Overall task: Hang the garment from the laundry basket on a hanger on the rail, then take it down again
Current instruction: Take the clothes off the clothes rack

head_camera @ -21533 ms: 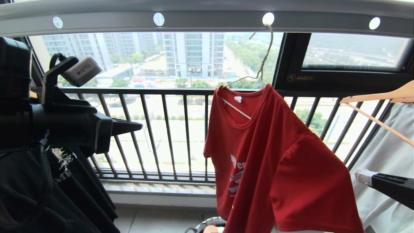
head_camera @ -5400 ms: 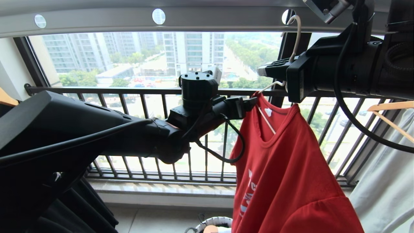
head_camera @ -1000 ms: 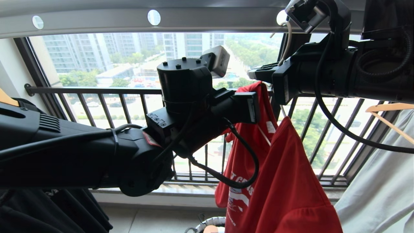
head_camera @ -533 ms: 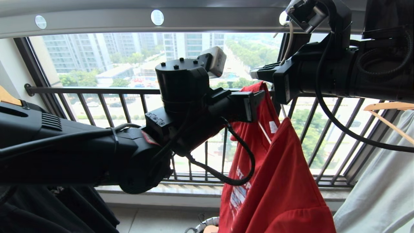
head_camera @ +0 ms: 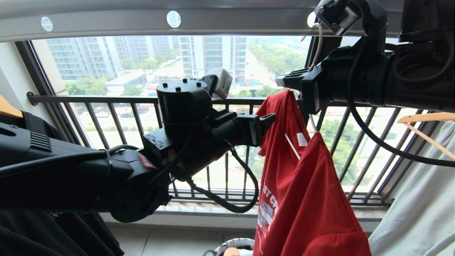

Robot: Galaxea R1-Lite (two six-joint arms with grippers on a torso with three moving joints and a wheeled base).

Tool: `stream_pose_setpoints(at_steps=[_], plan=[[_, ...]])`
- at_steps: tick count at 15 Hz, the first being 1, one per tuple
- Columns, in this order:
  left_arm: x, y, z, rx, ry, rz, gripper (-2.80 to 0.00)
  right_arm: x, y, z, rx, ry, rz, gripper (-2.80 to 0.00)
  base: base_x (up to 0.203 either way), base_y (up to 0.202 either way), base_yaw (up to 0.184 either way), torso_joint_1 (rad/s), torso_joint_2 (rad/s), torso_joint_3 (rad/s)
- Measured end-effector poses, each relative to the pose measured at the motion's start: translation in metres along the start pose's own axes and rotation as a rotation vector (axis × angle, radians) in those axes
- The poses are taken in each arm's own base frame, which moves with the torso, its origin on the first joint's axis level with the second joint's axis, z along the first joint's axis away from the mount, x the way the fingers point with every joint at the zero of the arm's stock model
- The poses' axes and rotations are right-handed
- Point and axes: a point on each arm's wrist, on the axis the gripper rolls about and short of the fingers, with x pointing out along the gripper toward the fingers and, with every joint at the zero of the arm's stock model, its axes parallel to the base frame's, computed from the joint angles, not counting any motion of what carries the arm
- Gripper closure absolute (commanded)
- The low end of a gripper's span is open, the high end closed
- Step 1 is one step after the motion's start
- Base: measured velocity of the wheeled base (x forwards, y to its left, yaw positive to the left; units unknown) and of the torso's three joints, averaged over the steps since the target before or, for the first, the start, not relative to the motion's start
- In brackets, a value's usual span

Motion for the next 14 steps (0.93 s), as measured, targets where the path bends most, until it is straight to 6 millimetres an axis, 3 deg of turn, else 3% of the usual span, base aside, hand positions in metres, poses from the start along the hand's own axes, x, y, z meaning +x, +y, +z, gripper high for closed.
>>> stream_pose_setpoints(at_steps=[4,8,12,14], plan=[[-0.015,0.011,0.004,-0.01,0.005,0.022,0.0,-0.002,-0.003,0.0,0.002,-0.001,-0.009,0.0,0.0,0.0,0.0,0.0,0.0,0.0],[-0.001,0.021,0.004,-0.013,-0.007,0.046,0.0,-0.003,-0.003,0.001,0.002,-0.004,-0.01,0.0,0.0,0.0,0.0,0.0,0.0,0.0],[0.027,0.031,0.006,-0.011,-0.085,0.028,0.0,-0.004,-0.003,0.001,0.002,-0.006,-0.009,0.0,0.0,0.0,0.0,0.0,0.0,0.0],[0.035,0.037,-0.001,-0.009,-0.044,0.032,0.0,-0.005,-0.004,0.002,0.001,-0.009,-0.011,0.0,0.0,0.0,0.0,0.0,0.0,0.0]])
